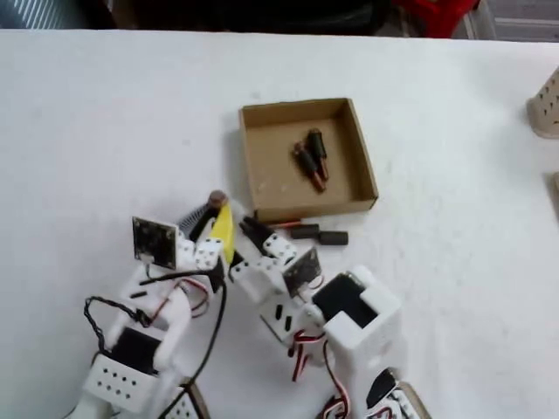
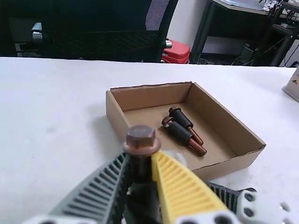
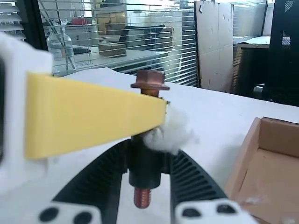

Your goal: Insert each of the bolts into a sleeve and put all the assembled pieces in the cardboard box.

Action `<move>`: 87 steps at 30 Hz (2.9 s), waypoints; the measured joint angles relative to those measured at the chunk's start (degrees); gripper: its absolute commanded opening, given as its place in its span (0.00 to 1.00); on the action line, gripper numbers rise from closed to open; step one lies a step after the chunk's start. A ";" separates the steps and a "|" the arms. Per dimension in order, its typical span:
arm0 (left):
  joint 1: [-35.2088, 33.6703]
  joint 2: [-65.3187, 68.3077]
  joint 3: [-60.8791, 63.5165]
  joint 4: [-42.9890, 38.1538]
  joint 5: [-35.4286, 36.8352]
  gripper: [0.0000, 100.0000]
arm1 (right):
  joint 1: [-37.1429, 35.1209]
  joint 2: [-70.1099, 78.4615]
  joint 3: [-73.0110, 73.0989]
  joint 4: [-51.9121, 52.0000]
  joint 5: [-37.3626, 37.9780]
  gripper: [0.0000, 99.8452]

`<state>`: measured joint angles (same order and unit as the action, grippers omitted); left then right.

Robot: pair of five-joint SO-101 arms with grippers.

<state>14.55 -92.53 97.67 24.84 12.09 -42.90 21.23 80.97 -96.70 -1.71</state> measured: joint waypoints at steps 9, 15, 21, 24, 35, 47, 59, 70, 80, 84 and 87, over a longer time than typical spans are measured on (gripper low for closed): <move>-0.09 -0.79 0.00 0.09 0.00 0.33 | 1.05 -0.09 -0.09 0.00 0.00 0.02; -0.26 0.18 0.00 0.09 -0.18 0.29 | 1.23 -0.62 0.00 0.00 0.00 0.02; -0.26 0.18 -1.32 0.09 1.14 0.29 | 1.67 -0.62 0.00 0.00 0.00 0.02; -0.26 0.18 -3.08 0.09 2.11 0.29 | 1.58 -0.62 0.00 0.00 0.00 0.02; -8.70 0.18 -13.27 0.09 9.41 0.25 | 1.58 -0.70 0.00 0.09 0.00 0.02; -16.97 0.18 -13.80 6.15 10.46 0.02 | 1.93 -0.70 0.88 0.62 0.00 0.02; -23.30 0.09 -9.67 25.32 7.21 0.02 | 6.24 -6.07 4.40 0.62 0.00 0.02; -23.30 0.09 0.00 24.26 -3.43 0.02 | 9.32 -19.87 9.58 12.13 0.00 0.02; -23.30 0.00 0.00 23.91 -3.60 0.02 | 19.43 -39.21 9.85 34.64 0.00 0.02; -23.30 0.00 0.00 23.91 -3.60 0.02 | 22.24 -50.11 9.93 49.23 0.00 0.02; -23.30 0.00 0.00 23.91 -3.60 0.02 | 24.09 -59.16 9.93 61.01 0.00 0.02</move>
<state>-8.75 -92.53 97.67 48.75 8.48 -18.81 -37.93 90.90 -35.69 -1.71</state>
